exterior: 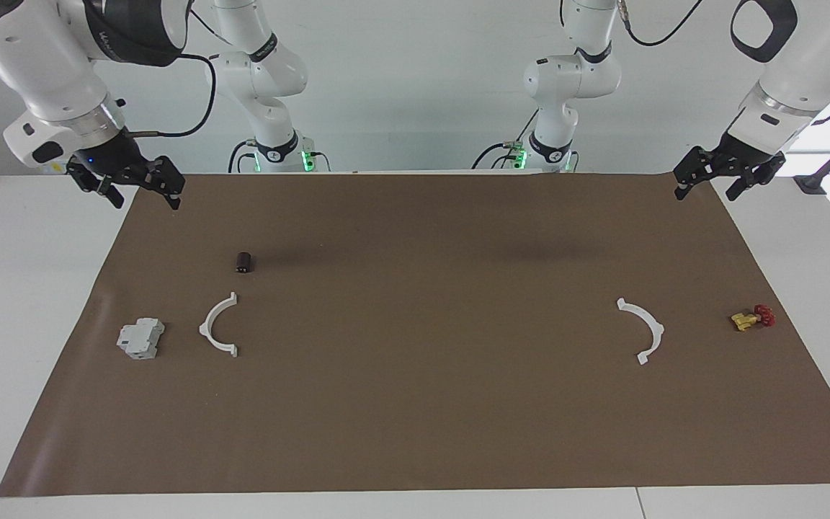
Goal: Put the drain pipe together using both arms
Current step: 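Reach the left gripper and the right gripper toward the white clamp halves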
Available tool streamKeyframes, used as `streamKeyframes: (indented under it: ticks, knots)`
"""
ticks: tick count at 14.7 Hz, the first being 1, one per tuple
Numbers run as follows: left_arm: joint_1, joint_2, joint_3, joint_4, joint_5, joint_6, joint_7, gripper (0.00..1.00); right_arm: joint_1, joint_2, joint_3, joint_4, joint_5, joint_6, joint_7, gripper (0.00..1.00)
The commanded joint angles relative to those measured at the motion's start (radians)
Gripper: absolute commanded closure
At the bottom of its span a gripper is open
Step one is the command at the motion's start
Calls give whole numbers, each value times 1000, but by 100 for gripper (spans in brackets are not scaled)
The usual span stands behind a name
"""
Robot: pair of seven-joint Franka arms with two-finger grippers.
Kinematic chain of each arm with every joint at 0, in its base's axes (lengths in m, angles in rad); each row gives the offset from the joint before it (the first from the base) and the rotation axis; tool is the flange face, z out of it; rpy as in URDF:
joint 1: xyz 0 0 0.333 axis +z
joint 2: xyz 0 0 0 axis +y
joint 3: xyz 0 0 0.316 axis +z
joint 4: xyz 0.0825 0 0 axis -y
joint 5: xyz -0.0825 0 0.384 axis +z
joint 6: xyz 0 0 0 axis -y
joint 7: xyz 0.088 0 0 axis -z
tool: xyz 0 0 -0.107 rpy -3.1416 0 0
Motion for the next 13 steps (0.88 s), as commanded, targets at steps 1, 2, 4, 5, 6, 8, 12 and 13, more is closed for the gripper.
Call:
streamKeyframes:
  ticks: [1,2,4,5,6,8,12,13]
  knots:
    - [-4,-12,4,2,-10,-21,5,0,-7,-7,8,-10,11,-11,2,0]
    - [-4,-18,1,0,-10,-27,3,0,-7,-10,8,-13,11,-11,3,0]
    - [-6,-18,1,-1,-10,-8,8,0,-3,-13,8,-17,11,-8,35,0]
    - [-6,-16,1,-3,-10,9,12,0,-5,-13,8,-25,11,3,39,0]
    - [-4,-18,1,-16,-9,32,14,0,-7,-13,8,-21,11,5,31,0]
    - [-4,-19,1,-44,-4,75,15,0,0,-16,12,-24,9,6,27,0]
    - [-3,-1,1,-101,-1,175,17,0,27,-18,18,-91,12,158,-18,0]
    - [-3,5,1,-121,-1,204,17,0,36,0,18,-91,11,185,-18,0]
